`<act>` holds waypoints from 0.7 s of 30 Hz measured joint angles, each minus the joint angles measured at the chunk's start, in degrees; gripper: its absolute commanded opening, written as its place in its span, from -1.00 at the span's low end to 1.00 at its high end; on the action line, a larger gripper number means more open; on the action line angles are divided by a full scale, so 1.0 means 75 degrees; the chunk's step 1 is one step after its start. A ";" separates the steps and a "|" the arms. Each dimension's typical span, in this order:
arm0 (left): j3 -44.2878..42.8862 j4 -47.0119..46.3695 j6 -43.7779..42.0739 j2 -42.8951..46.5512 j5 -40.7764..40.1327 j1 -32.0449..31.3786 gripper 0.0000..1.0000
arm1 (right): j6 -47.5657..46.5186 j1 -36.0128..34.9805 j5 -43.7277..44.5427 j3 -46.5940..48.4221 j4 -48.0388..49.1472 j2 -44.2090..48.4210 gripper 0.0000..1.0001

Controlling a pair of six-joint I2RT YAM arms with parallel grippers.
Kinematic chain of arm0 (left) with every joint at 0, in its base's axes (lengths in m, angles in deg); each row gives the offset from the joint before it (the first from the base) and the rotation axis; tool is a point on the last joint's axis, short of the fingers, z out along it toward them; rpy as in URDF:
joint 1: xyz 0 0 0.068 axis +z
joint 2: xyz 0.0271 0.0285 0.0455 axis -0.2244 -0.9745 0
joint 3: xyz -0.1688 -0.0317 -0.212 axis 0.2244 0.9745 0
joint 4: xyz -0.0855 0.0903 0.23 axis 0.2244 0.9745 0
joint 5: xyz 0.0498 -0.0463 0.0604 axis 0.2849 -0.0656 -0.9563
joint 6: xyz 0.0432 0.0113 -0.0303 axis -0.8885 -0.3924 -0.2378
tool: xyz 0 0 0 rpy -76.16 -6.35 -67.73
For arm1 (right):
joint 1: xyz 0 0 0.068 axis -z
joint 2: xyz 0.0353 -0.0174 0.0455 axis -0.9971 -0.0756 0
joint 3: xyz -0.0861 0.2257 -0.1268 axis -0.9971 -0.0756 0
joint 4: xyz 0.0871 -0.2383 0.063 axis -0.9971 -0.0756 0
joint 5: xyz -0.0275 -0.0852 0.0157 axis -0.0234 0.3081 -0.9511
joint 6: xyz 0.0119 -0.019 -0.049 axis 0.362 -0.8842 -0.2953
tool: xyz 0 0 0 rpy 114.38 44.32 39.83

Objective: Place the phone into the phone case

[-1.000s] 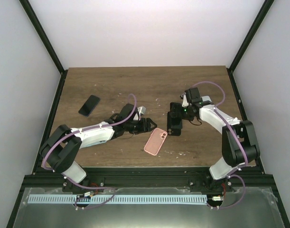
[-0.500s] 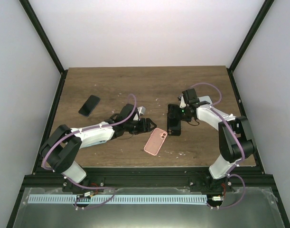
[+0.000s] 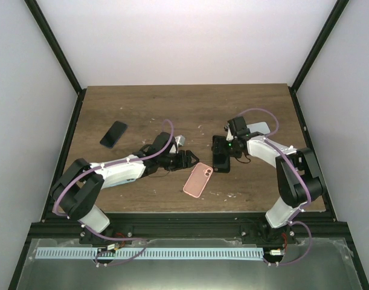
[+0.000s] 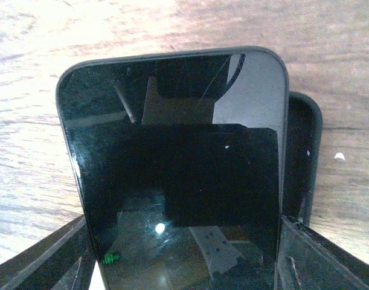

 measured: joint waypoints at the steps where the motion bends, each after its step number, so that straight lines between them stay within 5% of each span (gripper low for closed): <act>1: 0.0000 0.0000 0.0000 0.0000 0.0000 0.0000 0.40 | 0.0017 0.0000 0.0026 -0.0058 0.0020 0.0000 0.39; 21: 0.0000 -0.0009 0.0067 0.0000 0.0038 0.0000 0.37 | 0.0574 -0.0102 0.0554 -0.0443 0.0166 0.0114 0.51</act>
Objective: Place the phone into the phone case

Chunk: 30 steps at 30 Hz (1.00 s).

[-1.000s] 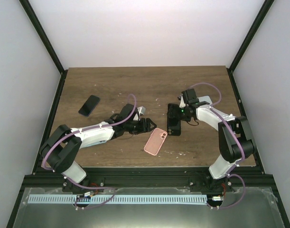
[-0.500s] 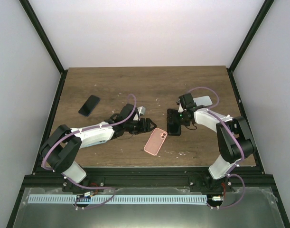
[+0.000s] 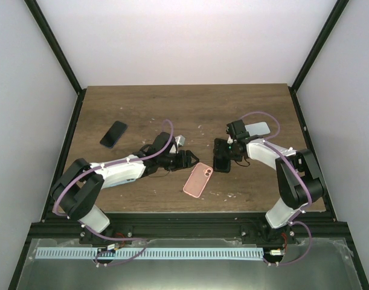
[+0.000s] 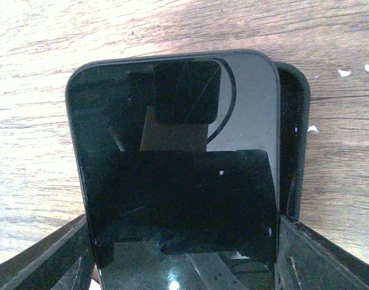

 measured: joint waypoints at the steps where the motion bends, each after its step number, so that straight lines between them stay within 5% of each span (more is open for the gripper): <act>1: 0.0000 0.0000 0.0009 0.0000 0.0000 0.0000 0.36 | 0.0026 -0.0006 0.0029 0.0000 -0.0006 0.0000 0.52; 19: -0.0656 -0.0009 0.0096 -0.0609 -0.0006 0.0000 0.28 | 0.0726 -0.0020 0.0219 0.0178 -0.0449 0.0012 0.89; 30: -0.1448 -0.0169 0.0050 -0.1562 0.0064 0.0000 0.07 | 0.0615 0.0020 0.0699 0.0184 -0.0758 0.0702 0.43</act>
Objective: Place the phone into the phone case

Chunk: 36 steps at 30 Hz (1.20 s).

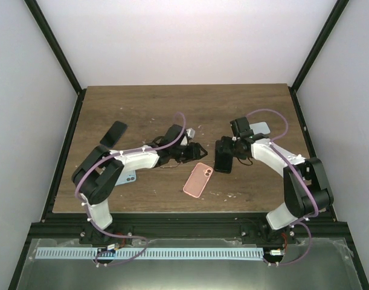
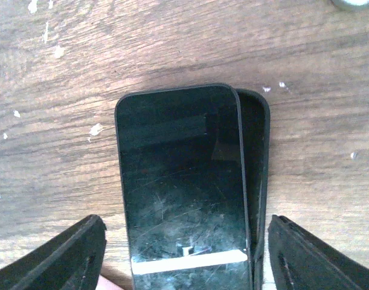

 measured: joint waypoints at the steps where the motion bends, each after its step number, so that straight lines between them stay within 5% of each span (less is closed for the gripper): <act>1: -0.0079 -0.0035 -0.0006 -0.0096 0.0006 0.0000 0.06 | -0.0041 0.0035 0.0032 -0.0006 0.0020 0.0020 0.39; 25: -0.0898 -0.0915 -0.0242 -0.1440 -0.0149 0.0026 -0.11 | -0.1014 0.0959 -0.1862 -0.0790 0.2104 -0.0906 -0.07; 36: -0.1702 -0.0857 -0.0402 -0.2031 -0.0548 0.0070 -0.22 | -0.1119 0.0868 -0.2506 -0.1058 0.2509 -0.0930 -0.13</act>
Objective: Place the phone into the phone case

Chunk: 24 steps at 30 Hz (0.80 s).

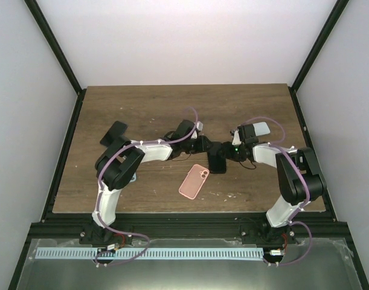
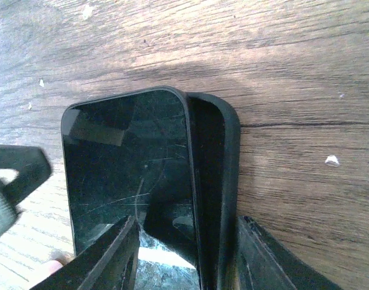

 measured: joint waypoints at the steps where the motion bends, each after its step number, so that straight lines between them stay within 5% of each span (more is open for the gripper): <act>1: -0.0052 0.0017 0.0000 -0.0102 -0.0015 0.0000 -0.22 | 0.0003 -0.0006 -0.0029 -0.0006 0.0000 0.0000 -0.14; 11: -0.0428 0.0315 -0.0160 -0.0542 -0.0061 0.0032 -0.58 | 0.0055 -0.0029 0.0052 -0.0073 0.0029 0.0032 -0.22; 20: -0.0466 0.0207 -0.0102 -0.0673 0.0166 0.0099 -0.70 | 0.0131 -0.0035 0.0085 -0.0178 0.0216 0.0047 -0.30; 24: -0.0466 0.0154 -0.0093 -0.0699 0.0291 0.0122 -0.60 | 0.0157 -0.0026 0.0096 -0.0207 0.0274 0.0047 -0.34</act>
